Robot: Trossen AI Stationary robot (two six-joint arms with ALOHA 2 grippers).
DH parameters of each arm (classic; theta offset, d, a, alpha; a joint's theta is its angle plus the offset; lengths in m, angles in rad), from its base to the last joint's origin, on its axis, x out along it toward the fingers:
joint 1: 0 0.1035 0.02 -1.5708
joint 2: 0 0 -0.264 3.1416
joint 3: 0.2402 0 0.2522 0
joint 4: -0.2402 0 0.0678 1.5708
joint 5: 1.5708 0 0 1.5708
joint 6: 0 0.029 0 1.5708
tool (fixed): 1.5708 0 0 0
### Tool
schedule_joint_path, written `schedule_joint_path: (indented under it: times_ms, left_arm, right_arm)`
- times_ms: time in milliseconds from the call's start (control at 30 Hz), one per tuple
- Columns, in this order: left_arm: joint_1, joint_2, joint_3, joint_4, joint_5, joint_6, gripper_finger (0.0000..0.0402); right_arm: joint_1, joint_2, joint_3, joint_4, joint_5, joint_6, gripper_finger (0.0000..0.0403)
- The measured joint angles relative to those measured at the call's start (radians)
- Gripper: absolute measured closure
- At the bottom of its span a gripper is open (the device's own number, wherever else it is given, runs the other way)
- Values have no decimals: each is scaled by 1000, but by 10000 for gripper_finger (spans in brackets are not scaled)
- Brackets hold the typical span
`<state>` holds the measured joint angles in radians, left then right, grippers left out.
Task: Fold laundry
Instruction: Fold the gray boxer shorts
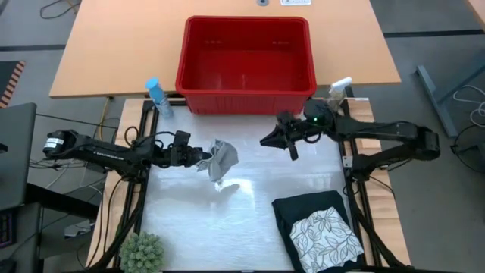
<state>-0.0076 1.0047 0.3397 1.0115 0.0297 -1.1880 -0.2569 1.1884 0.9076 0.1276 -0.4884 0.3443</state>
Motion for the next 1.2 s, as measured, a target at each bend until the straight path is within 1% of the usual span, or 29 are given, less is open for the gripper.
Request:
schedule_joint_path:
  times_ms: [67, 167, 233, 333, 433, 500, 533, 600, 667, 833, 1033, 1133, 1200]
  left_arm:
    - [0, 17, -1, 20, -1, -17, 401]
    - [0, 44, -1, 49, -1, -39, 401]
    - [0, 62, -1, 61, -1, -60, 401]
    - [0, 81, -1, 64, 0, -77, 401]
    - [0, 96, -1, 82, 0, -77, 401]
    - [0, 100, -1, 92, -1, -70, 401]
    - [0, 104, -1, 101, -1, -66, 401]
    - [0, 108, -1, 106, -1, -63, 401]
    - [0, 109, -1, 106, -2, -64, 401]
    - [-4, 108, -1, 109, -10, -62, 401]
    - [-12, 108, -1, 109, -11, -64, 401]
    - [-18, 108, 0, 106, -15, -73, 401]
    - [-20, 108, 0, 102, -15, -68, 401]
  right_arm:
    - [7, 9, -44, 75, -6, 62, 336]
    - [27, 10, -62, 87, 22, 68, 306]
    - [49, 28, -61, 84, 56, 48, 271]
    - [70, 70, -64, 87, 90, 40, 202]
    - [75, 112, -62, 120, 94, 40, 136]
    - [74, 151, -62, 167, 93, 40, 111]
    - [77, 171, -62, 193, 88, 40, 105]
    - [81, 211, -57, 256, 71, 40, 102]
    - [79, 243, -35, 278, 72, 40, 102]
    - [65, 351, 12, 265, 64, 33, 103]
    - [64, 456, 106, 273, 65, -7, 106]
    - [66, 489, 162, 271, 64, -20, 130]
    - [66, 501, 189, 266, 51, -39, 173]
